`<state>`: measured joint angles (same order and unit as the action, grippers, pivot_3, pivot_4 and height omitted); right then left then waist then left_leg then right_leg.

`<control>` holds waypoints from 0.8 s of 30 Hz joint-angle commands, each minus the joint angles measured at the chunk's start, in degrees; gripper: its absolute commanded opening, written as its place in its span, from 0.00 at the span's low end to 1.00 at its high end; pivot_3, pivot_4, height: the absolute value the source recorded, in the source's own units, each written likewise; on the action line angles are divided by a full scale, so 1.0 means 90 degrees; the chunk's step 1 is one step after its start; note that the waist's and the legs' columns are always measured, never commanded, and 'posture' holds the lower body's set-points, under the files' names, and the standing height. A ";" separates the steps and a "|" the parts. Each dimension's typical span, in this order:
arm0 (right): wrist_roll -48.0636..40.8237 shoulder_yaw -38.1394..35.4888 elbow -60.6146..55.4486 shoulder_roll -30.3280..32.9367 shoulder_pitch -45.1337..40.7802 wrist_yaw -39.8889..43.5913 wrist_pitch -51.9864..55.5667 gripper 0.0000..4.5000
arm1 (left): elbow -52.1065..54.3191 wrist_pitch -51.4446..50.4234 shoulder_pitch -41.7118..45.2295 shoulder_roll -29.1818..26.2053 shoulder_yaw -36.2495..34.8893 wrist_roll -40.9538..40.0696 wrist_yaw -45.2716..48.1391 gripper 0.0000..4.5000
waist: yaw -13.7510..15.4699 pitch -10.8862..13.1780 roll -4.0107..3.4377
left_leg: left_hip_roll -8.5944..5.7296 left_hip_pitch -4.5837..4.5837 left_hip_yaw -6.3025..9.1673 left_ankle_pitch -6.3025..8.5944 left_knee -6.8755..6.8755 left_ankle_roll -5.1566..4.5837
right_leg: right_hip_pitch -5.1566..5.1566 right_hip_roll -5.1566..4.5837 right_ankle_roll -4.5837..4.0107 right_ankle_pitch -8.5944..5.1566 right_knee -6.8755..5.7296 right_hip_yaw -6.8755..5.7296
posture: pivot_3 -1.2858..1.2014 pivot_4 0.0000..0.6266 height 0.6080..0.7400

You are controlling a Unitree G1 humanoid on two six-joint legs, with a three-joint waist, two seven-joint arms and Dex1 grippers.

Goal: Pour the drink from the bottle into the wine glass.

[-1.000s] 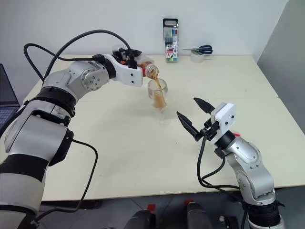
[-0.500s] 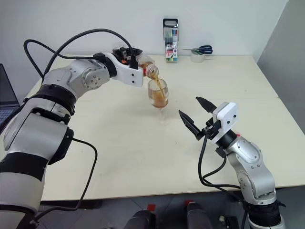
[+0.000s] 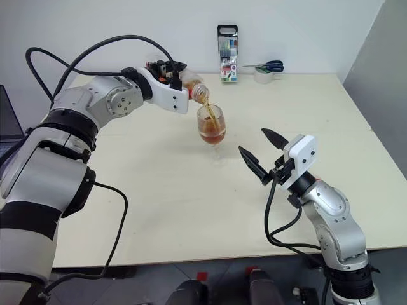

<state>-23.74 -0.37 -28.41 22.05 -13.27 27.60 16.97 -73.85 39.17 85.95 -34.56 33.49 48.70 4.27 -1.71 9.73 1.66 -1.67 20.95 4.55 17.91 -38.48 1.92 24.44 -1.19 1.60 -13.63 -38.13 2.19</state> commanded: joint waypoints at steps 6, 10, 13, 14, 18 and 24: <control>-0.0006 -0.0106 -0.0158 0.0021 -0.0094 0.0016 -0.0089 0.83 | 0.0012 -0.0095 0.0212 0.0044 -0.0323 -0.0417 0.0164 0.37 | 0.0001 0.0000 0.0000 | 0.0000 0.0000 0.0000 0.0000 -0.0001 0.0000 | 0.0000 0.0000 0.0000 0.0000 -0.0001 0.0000 | 0.52 0.24 1.00; -0.0036 -0.0132 -0.0165 0.0014 -0.0071 -0.0006 -0.0058 0.83 | 0.0031 -0.0074 0.0129 0.0209 -0.0796 -0.1050 0.0717 0.37 | 0.0001 0.0000 0.0000 | 0.0001 0.0005 0.0002 0.0000 -0.0013 0.0001 | -0.0001 0.0000 0.0000 0.0000 -0.0001 -0.0003 | 0.52 0.24 1.00; -0.0068 -0.0201 -0.0100 0.0026 -0.0115 -0.0023 -0.0029 0.83 | 0.0070 -0.0126 0.0082 0.0250 -0.1098 -0.1454 0.1088 0.37 | -0.0001 0.0000 0.0000 | 0.0002 0.0006 0.0001 0.0000 -0.0020 0.0000 | -0.0002 0.0000 0.0000 0.0000 -0.0005 -0.0003 | 0.52 0.24 1.00; -0.0074 -0.0220 -0.0077 0.0033 -0.0130 -0.0022 -0.0025 0.83 | 0.0084 -0.0135 0.0059 0.0258 -0.1181 -0.1571 0.1237 0.37 | -0.0003 0.0000 0.0000 | 0.0001 0.0006 0.0002 0.0001 -0.0022 -0.0001 | -0.0002 0.0000 0.0000 0.0000 -0.0006 -0.0004 | 0.52 0.24 1.00; -0.0047 -0.0172 -0.0015 0.0086 -0.0128 0.0105 -0.0066 0.83 | 0.0225 -0.0241 -0.0083 0.0289 -0.1623 -0.2175 0.1866 0.37 | -0.0013 0.0000 0.0000 | 0.0002 0.0004 0.0000 0.0008 -0.0029 -0.0014 | -0.0001 0.0000 0.0000 0.0000 -0.0021 0.0000 | 0.52 0.24 1.00; -0.0119 -0.0121 0.0076 0.0088 -0.0368 0.0230 0.0029 0.83 | 0.0731 -0.1167 -0.0454 0.0540 -0.2722 -0.3512 0.2401 0.37 | -0.0013 0.0000 0.0001 | 0.0009 0.0001 0.0003 0.0009 -0.0047 -0.0016 | -0.0001 -0.0002 0.0002 -0.0001 -0.0049 0.0002 | 0.52 0.24 1.00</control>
<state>-23.85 -0.90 -26.51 22.45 -15.20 29.07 17.19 -71.03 31.23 81.28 -29.87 12.73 21.88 25.47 -1.82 9.73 1.67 -1.58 20.95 4.59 18.00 -38.94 1.77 24.43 -1.21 1.61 -13.64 -38.61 2.21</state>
